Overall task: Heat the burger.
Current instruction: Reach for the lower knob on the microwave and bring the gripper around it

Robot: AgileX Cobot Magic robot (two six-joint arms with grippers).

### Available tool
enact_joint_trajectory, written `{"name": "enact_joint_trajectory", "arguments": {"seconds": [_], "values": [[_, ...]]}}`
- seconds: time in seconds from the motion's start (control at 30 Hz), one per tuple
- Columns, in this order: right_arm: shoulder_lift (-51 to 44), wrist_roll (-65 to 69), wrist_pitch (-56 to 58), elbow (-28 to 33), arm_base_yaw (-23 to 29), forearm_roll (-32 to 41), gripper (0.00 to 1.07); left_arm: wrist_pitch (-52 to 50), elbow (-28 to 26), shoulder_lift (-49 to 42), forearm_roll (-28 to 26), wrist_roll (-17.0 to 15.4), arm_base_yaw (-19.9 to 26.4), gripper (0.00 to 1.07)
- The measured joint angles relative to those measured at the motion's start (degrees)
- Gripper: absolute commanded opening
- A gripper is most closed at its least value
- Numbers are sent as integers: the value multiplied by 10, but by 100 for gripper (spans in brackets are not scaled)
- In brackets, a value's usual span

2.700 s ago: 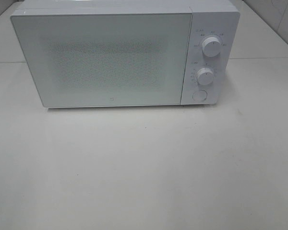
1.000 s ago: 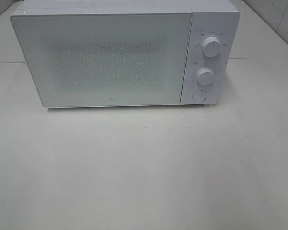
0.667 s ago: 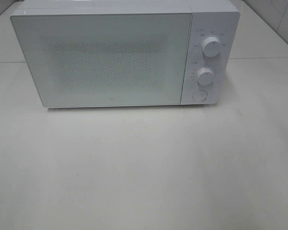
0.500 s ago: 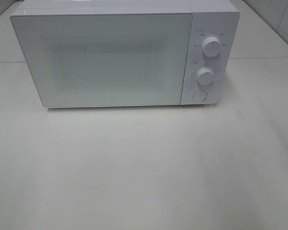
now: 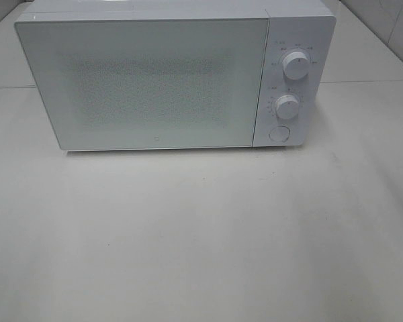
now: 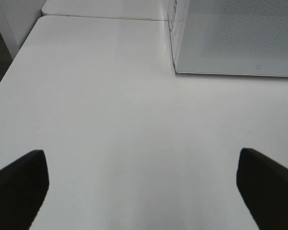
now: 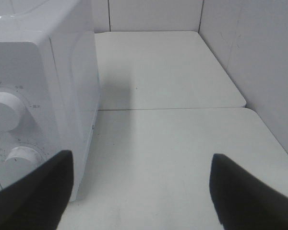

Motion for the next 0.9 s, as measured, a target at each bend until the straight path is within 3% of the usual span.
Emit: {"name": "enact_joint_trajectory", "arguments": {"seconds": [0.17, 0.37, 0.43, 0.5, 0.53, 0.63, 0.9], "values": [[20, -14, -39, 11, 2, 40, 76, 0, 0, 0, 0, 0, 0, 102], [71, -79, -102, 23, 64, 116, 76, 0, 0, 0, 0, 0, 0, 102], [113, -129, -166, 25, 124, 201, 76, 0, 0, 0, 0, 0, 0, 102], [124, -138, -182, 25, 137, 221, 76, 0, 0, 0, 0, 0, 0, 102], [145, -155, -218, 25, 170, 263, 76, 0, 0, 0, 0, 0, 0, 102], [154, -160, -238, 25, 182, 277, 76, 0, 0, 0, 0, 0, 0, 102], [253, -169, -347, 21, 315, 382, 76, 0, 0, 0, 0, 0, 0, 102]]}}
